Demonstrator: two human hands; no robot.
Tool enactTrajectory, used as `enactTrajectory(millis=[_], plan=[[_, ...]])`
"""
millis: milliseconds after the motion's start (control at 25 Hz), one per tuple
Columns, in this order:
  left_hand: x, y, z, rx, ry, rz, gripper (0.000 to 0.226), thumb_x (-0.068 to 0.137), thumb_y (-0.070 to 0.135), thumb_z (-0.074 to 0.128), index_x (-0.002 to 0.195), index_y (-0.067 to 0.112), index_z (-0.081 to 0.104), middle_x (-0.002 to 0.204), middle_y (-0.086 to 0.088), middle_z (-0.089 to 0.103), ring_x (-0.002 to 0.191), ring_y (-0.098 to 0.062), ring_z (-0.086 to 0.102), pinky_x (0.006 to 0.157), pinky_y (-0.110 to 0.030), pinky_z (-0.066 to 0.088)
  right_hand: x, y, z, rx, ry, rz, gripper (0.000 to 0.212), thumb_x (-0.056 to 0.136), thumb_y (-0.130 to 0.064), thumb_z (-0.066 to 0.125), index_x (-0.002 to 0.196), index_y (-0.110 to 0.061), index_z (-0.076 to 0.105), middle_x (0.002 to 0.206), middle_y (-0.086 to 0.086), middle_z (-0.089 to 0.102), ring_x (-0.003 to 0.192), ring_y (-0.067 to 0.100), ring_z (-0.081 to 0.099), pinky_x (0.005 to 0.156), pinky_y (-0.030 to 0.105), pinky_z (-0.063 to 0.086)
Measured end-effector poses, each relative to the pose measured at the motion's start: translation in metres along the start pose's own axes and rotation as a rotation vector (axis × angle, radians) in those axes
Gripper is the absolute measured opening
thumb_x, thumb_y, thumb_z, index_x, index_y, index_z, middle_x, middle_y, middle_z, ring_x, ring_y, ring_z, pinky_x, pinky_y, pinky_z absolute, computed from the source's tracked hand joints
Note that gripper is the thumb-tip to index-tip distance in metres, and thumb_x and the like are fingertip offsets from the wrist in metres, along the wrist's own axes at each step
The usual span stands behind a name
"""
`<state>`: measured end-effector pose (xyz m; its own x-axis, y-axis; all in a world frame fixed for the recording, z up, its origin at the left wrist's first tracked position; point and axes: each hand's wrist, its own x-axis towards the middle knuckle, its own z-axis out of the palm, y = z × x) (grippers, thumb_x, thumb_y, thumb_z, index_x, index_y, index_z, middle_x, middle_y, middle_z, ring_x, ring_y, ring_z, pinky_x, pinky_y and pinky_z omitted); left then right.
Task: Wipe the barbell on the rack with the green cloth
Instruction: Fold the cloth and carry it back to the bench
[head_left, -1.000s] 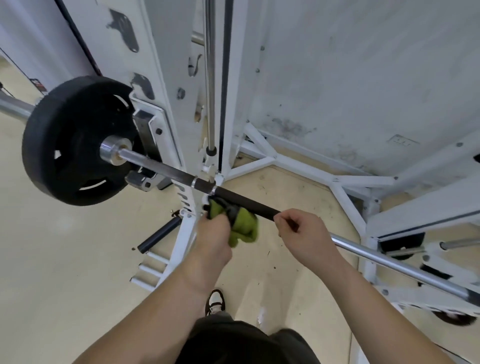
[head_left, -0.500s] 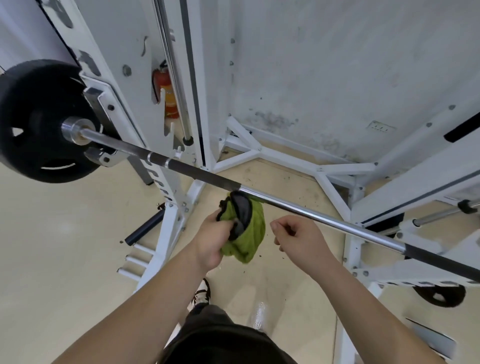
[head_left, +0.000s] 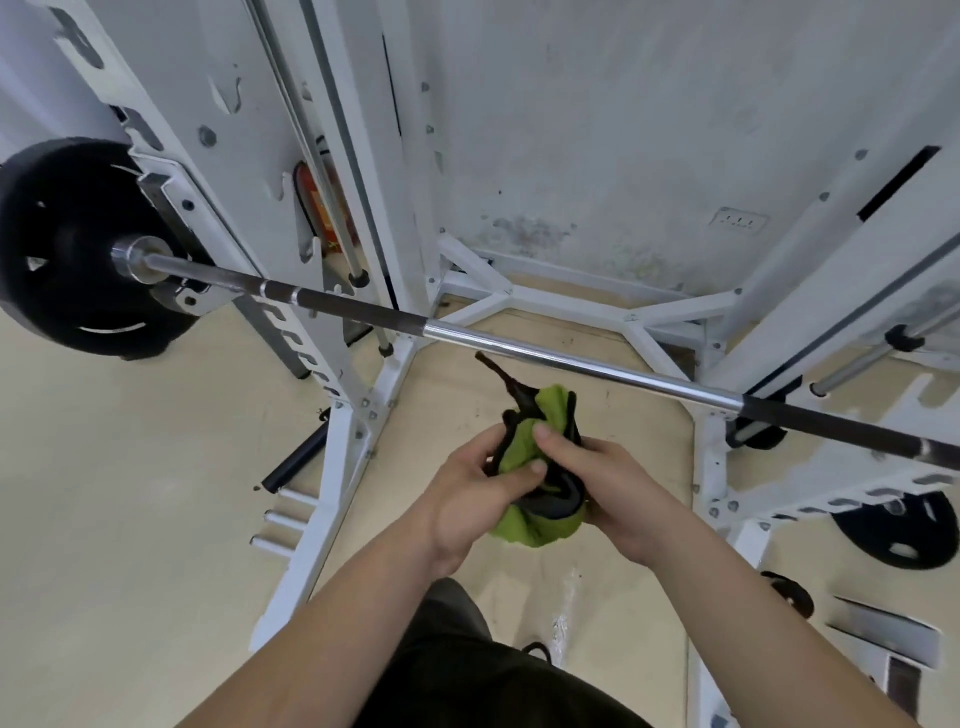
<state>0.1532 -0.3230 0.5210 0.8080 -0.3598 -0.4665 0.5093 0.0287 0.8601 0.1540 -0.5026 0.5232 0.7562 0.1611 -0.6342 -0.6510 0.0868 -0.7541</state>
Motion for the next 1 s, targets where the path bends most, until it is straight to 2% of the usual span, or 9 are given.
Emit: enactTrajectory(millis=[120, 200, 280, 400, 480, 640, 760, 880, 1000], plan=[[-0.009, -0.007, 0.008, 0.078, 0.038, -0.108, 0.032, 0.094, 0.022, 0.075, 0.125, 0.03, 0.07, 0.117, -0.001, 0.079, 0.112, -0.021, 0.074, 0.104, -0.045, 0.055, -0.013, 0.023, -0.01, -0.006, 0.105, -0.076, 0.034, 0.089, -0.028, 0.077, 0.117, -0.011, 0.072, 0.105, 0.006, 0.08, 0.097, 0.024, 0.076, 0.089, 0.041, 0.059], [-0.017, -0.016, 0.004, -0.003, -0.009, -0.134, 0.039, 0.092, 0.02, 0.078, 0.13, 0.022, 0.067, 0.122, -0.006, 0.077, 0.114, -0.027, 0.073, 0.105, -0.05, 0.053, -0.015, 0.034, -0.014, 0.084, 0.198, -0.066, 0.023, 0.096, -0.021, 0.068, 0.116, -0.009, 0.072, 0.103, 0.007, 0.08, 0.095, 0.024, 0.077, 0.086, 0.042, 0.06], [-0.027, -0.021, 0.002, -0.09, -0.083, -0.106, 0.052, 0.088, 0.013, 0.082, 0.136, 0.016, 0.062, 0.129, -0.012, 0.073, 0.121, -0.031, 0.069, 0.106, -0.051, 0.052, -0.015, 0.036, -0.019, 0.219, 0.185, -0.026, 0.023, 0.099, -0.019, 0.061, 0.117, -0.009, 0.071, 0.107, 0.01, 0.079, 0.101, 0.028, 0.075, 0.092, 0.047, 0.059], [-0.032, -0.023, 0.001, -0.126, -0.059, -0.05, 0.059, 0.082, 0.004, 0.084, 0.136, 0.014, 0.062, 0.13, -0.014, 0.072, 0.122, -0.033, 0.068, 0.105, -0.05, 0.054, -0.01, 0.033, -0.015, 0.218, 0.081, 0.003, 0.029, 0.096, -0.023, 0.058, 0.119, -0.011, 0.071, 0.111, 0.012, 0.078, 0.102, 0.029, 0.075, 0.087, 0.045, 0.06], [-0.032, -0.02, 0.004, -0.159, -0.035, -0.04, 0.057, 0.083, -0.003, 0.079, 0.135, 0.013, 0.062, 0.129, -0.018, 0.072, 0.121, -0.036, 0.068, 0.106, -0.054, 0.052, -0.007, 0.03, -0.009, 0.156, 0.023, 0.005, 0.035, 0.093, -0.033, 0.066, 0.122, -0.013, 0.07, 0.113, 0.01, 0.078, 0.103, 0.029, 0.075, 0.088, 0.044, 0.059], [-0.027, -0.017, 0.005, -0.165, 0.01, -0.027, 0.056, 0.079, -0.013, 0.066, 0.131, 0.008, 0.064, 0.126, -0.031, 0.068, 0.119, -0.048, 0.065, 0.104, -0.062, 0.05, -0.006, 0.019, -0.011, -0.059, -0.117, 0.013, 0.07, 0.068, -0.06, 0.086, 0.121, -0.017, 0.071, 0.116, 0.005, 0.077, 0.108, 0.024, 0.073, 0.096, 0.041, 0.054], [-0.017, -0.008, 0.01, -0.094, 0.167, -0.053, 0.041, 0.082, -0.002, 0.078, 0.12, 0.011, 0.071, 0.115, -0.018, 0.077, 0.106, -0.036, 0.075, 0.094, -0.054, 0.06, -0.01, 0.013, -0.012, -0.15, -0.178, 0.02, 0.076, 0.057, -0.052, 0.094, 0.12, -0.017, 0.071, 0.113, 0.003, 0.078, 0.106, 0.021, 0.074, 0.094, 0.037, 0.055], [-0.012, 0.0, 0.009, -0.113, 0.181, -0.087, 0.027, 0.09, 0.009, 0.076, 0.116, 0.014, 0.074, 0.109, -0.011, 0.08, 0.098, -0.03, 0.078, 0.084, -0.045, 0.064, -0.015, 0.017, -0.011, -0.099, -0.037, -0.018, 0.056, 0.067, -0.031, 0.092, 0.117, -0.014, 0.073, 0.109, 0.007, 0.079, 0.101, 0.022, 0.075, 0.089, 0.037, 0.058], [-0.01, 0.006, -0.008, -0.076, 0.203, -0.08, 0.025, 0.092, 0.026, 0.079, 0.115, 0.018, 0.074, 0.104, -0.005, 0.082, 0.095, -0.025, 0.079, 0.082, -0.042, 0.064, -0.02, 0.037, -0.022, 0.227, 0.201, 0.037, 0.03, 0.082, -0.021, 0.068, 0.11, -0.013, 0.076, 0.105, 0.012, 0.079, 0.088, 0.027, 0.075, 0.078, 0.039, 0.059]])
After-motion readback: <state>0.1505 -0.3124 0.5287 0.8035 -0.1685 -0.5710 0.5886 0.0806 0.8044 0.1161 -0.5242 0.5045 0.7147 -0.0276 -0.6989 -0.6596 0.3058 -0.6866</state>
